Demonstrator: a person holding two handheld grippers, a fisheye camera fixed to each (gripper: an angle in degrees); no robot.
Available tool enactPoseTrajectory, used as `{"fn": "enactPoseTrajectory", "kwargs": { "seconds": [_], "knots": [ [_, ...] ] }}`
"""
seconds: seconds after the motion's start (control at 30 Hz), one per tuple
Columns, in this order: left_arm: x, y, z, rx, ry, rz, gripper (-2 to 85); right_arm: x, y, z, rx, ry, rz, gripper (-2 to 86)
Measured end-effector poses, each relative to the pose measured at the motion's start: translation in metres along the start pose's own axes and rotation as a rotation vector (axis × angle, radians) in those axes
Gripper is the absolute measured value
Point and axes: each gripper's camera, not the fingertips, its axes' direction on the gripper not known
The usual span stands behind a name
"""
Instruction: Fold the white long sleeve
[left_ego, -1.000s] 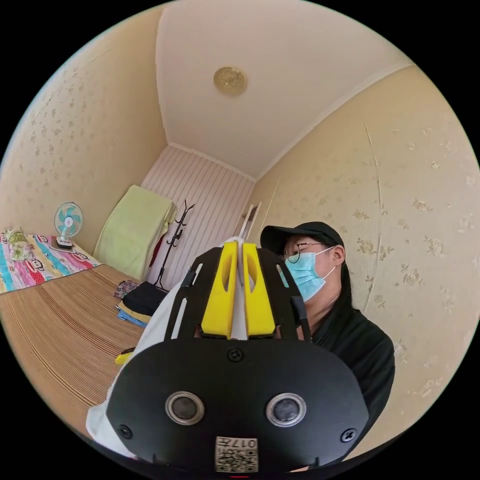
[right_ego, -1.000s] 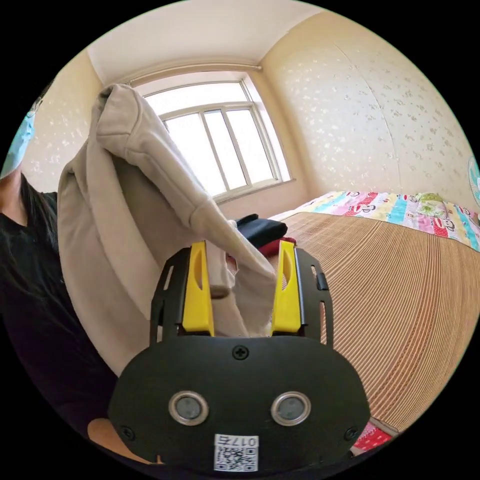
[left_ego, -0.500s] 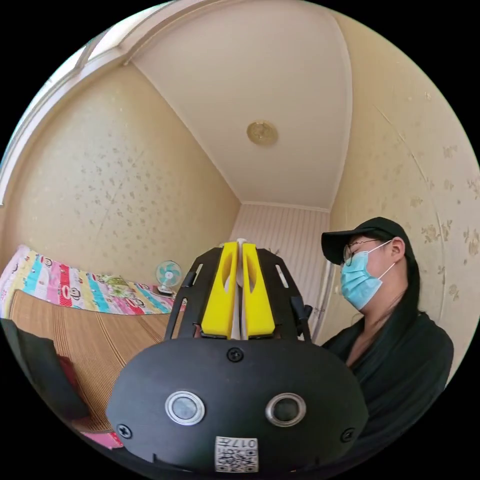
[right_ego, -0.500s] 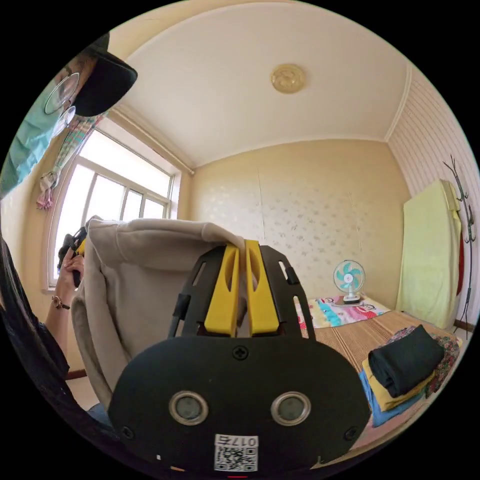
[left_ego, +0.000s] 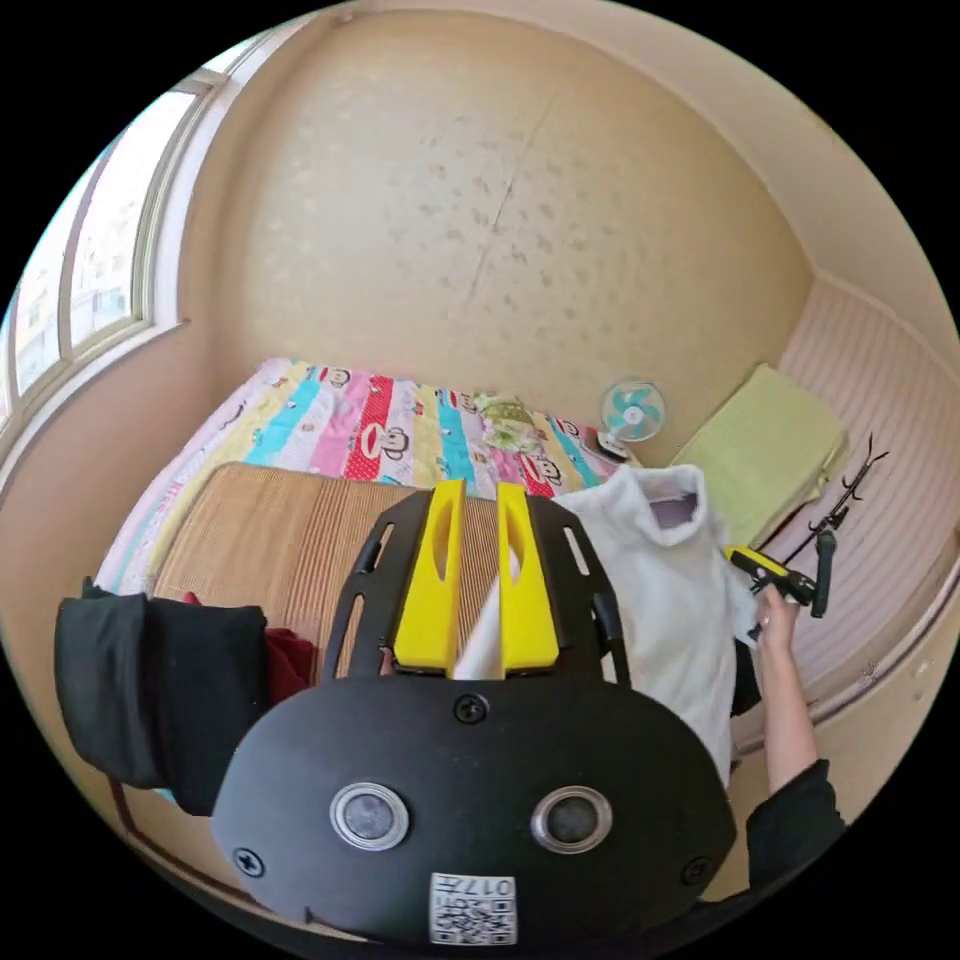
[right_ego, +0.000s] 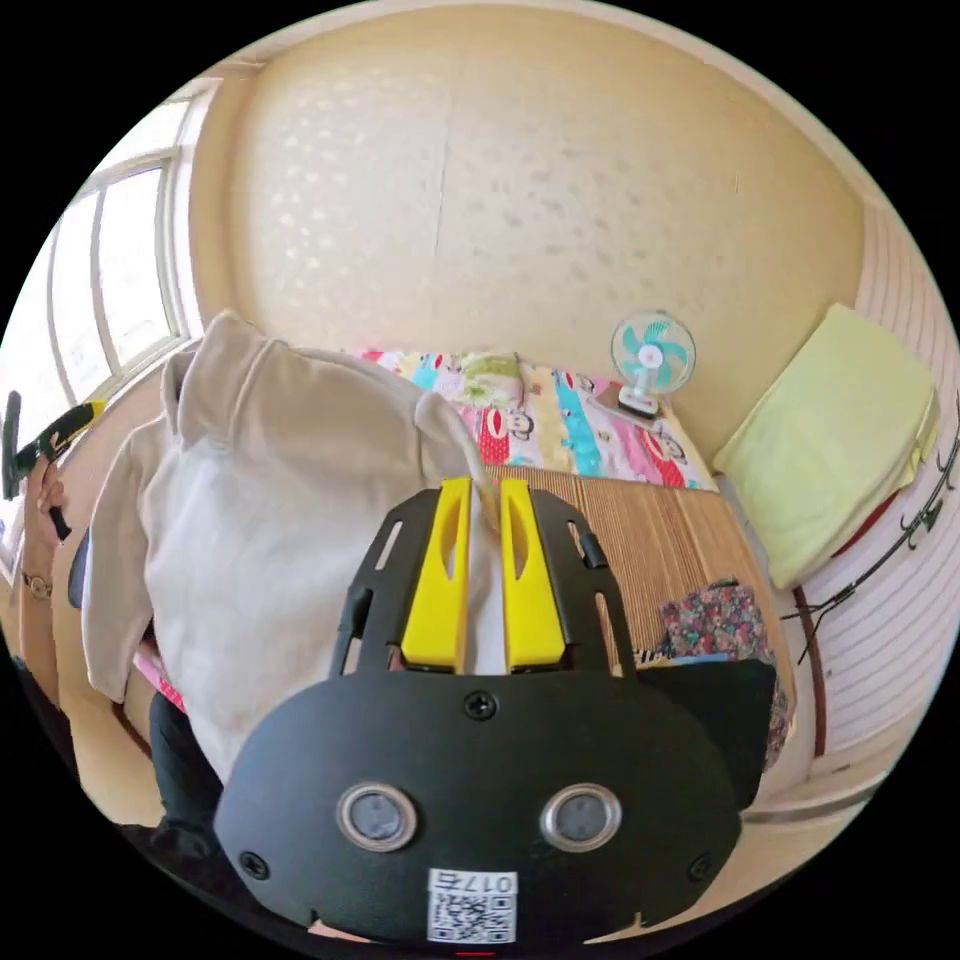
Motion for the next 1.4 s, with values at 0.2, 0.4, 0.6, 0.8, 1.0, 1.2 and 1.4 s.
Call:
{"fn": "enactPoseTrajectory", "kwargs": {
  "seconds": [0.2, 0.4, 0.6, 0.8, 1.0, 1.2, 1.4],
  "knots": [
    [-0.017, 0.162, 0.154, -0.3, 0.148, 0.132, 8.6, -0.006, 0.169, 0.144, -0.148, -0.096, -0.07, 3.7],
    [-0.026, 0.347, 0.222, -0.605, 0.295, 0.114, 11.5, -0.013, 0.363, 0.207, -0.34, -0.115, -0.039, 5.3],
    [-0.01, 0.388, 0.218, -0.599, 0.336, 0.176, 7.3, 0.015, 0.421, 0.201, -0.204, -0.172, 0.042, 4.3],
    [-0.086, 0.311, 0.133, -0.622, 0.773, -0.147, 4.3, 0.019, 0.409, 0.159, -0.335, -0.169, -0.079, 1.2],
    [-0.198, 0.355, 0.073, -0.772, 0.465, -0.321, 10.9, 0.0, 0.504, 0.156, -0.244, 0.03, -0.216, 0.7],
    [-0.358, 0.415, -0.024, -0.212, 0.314, -0.999, 18.2, -0.012, 0.515, 0.145, -0.313, 0.121, -0.277, 0.5],
    [-0.422, 0.405, -0.062, 0.003, 0.142, -1.135, 11.0, -0.054, 0.49, 0.077, -0.1, 0.043, -0.3, 0.4]
  ]
}}
